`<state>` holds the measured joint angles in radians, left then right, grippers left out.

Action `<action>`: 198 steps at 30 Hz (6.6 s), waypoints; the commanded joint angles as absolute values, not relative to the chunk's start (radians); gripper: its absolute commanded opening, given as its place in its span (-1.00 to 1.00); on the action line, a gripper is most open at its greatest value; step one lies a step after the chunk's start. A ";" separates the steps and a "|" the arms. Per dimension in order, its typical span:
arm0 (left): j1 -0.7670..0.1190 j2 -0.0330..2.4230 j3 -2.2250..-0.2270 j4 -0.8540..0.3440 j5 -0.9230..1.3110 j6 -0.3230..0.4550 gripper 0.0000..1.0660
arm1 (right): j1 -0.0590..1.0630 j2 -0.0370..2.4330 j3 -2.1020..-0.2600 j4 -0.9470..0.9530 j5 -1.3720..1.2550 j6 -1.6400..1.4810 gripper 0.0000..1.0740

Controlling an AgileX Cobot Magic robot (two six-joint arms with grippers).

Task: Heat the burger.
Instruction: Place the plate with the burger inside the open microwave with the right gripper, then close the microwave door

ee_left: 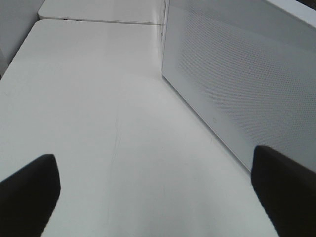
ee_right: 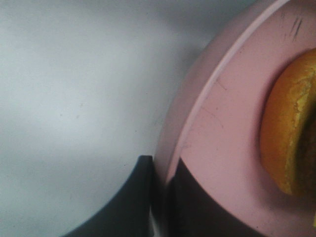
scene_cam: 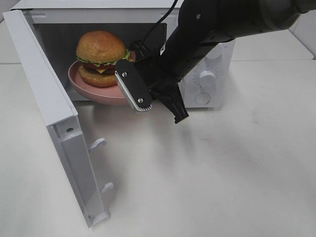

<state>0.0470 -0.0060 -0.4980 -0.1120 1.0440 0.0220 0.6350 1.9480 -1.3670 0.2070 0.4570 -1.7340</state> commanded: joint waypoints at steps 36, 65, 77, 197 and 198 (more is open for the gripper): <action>0.042 -0.032 -0.495 -0.114 1.034 0.020 0.94 | 0.631 2.295 -1.951 -0.049 0.591 -1.420 -0.95; 0.042 -0.032 -0.495 -0.114 1.034 0.020 0.94 | 0.629 2.409 -2.048 -0.092 0.580 -1.382 -0.24; 0.042 -0.032 -0.495 -0.114 1.034 0.020 0.94 | 0.640 2.357 -1.959 -0.073 0.560 -1.370 0.31; 0.042 -0.032 -0.495 -0.114 1.034 0.020 0.94 | 0.138 0.303 -0.560 -0.115 1.055 0.118 0.42; 0.042 -0.032 -0.495 -0.114 1.034 0.020 0.94 | 0.120 0.248 -0.559 -0.115 1.053 0.118 0.42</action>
